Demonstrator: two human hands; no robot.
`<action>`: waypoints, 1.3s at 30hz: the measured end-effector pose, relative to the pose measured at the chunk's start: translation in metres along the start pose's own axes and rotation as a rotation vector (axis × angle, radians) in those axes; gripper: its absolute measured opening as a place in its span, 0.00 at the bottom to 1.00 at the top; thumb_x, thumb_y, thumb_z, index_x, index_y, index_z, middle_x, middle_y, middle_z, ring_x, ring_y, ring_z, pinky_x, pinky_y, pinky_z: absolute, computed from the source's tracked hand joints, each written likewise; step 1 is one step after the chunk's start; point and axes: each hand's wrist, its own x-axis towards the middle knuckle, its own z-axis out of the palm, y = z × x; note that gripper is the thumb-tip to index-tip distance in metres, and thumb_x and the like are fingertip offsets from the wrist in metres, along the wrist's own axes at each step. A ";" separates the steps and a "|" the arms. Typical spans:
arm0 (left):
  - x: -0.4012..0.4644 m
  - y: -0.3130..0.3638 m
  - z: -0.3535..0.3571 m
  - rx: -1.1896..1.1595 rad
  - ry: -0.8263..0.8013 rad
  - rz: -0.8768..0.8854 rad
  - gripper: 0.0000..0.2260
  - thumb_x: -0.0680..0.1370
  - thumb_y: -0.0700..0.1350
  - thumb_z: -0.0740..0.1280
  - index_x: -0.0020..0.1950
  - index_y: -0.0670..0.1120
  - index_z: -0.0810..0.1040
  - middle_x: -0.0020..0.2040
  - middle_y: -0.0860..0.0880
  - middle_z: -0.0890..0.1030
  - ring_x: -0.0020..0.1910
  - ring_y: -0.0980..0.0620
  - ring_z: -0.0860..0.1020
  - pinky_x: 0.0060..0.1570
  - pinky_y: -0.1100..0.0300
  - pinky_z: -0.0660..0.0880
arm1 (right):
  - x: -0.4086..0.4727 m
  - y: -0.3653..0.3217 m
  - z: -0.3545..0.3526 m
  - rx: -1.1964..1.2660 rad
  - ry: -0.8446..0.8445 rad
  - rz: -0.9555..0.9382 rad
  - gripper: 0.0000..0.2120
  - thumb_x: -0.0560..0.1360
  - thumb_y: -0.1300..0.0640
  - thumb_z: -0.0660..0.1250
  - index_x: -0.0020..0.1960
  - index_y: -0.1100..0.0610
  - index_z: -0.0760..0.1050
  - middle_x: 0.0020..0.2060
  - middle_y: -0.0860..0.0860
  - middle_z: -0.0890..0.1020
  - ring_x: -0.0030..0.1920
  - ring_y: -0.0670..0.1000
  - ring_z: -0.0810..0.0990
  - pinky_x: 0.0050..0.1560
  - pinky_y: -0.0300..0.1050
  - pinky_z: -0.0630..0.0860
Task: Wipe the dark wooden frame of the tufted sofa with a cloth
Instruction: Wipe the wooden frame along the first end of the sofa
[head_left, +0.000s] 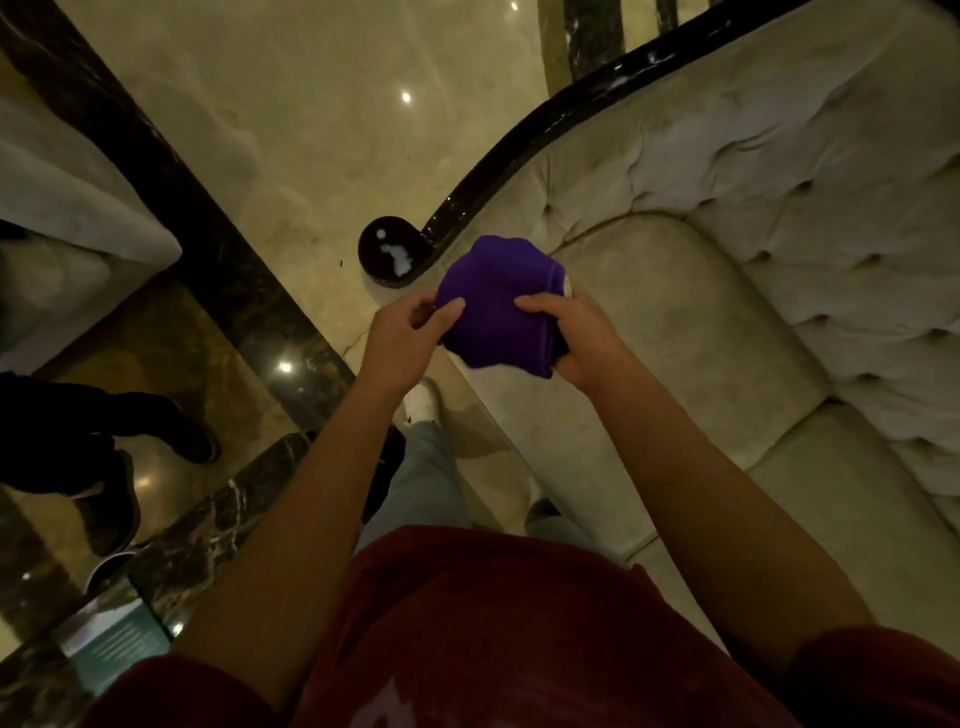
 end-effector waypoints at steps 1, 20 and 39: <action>0.011 -0.006 -0.013 0.044 0.022 0.004 0.07 0.81 0.52 0.70 0.57 0.52 0.82 0.52 0.51 0.86 0.52 0.54 0.84 0.56 0.50 0.83 | 0.011 -0.005 0.011 -0.019 0.033 -0.002 0.22 0.71 0.64 0.76 0.64 0.58 0.80 0.55 0.57 0.88 0.55 0.60 0.87 0.50 0.54 0.85; 0.169 -0.087 -0.072 -0.408 0.066 -0.626 0.31 0.82 0.70 0.51 0.83 0.58 0.59 0.82 0.52 0.61 0.79 0.45 0.64 0.70 0.36 0.68 | 0.163 -0.017 0.156 -1.430 0.182 -0.805 0.21 0.80 0.55 0.63 0.70 0.61 0.75 0.59 0.56 0.85 0.64 0.56 0.80 0.80 0.57 0.59; 0.165 -0.138 -0.072 -0.507 0.117 -0.472 0.22 0.85 0.51 0.64 0.79 0.55 0.66 0.72 0.50 0.76 0.68 0.49 0.78 0.64 0.44 0.79 | 0.220 0.076 0.148 -1.661 0.377 -1.041 0.20 0.86 0.46 0.60 0.76 0.47 0.74 0.76 0.61 0.72 0.77 0.65 0.68 0.78 0.66 0.61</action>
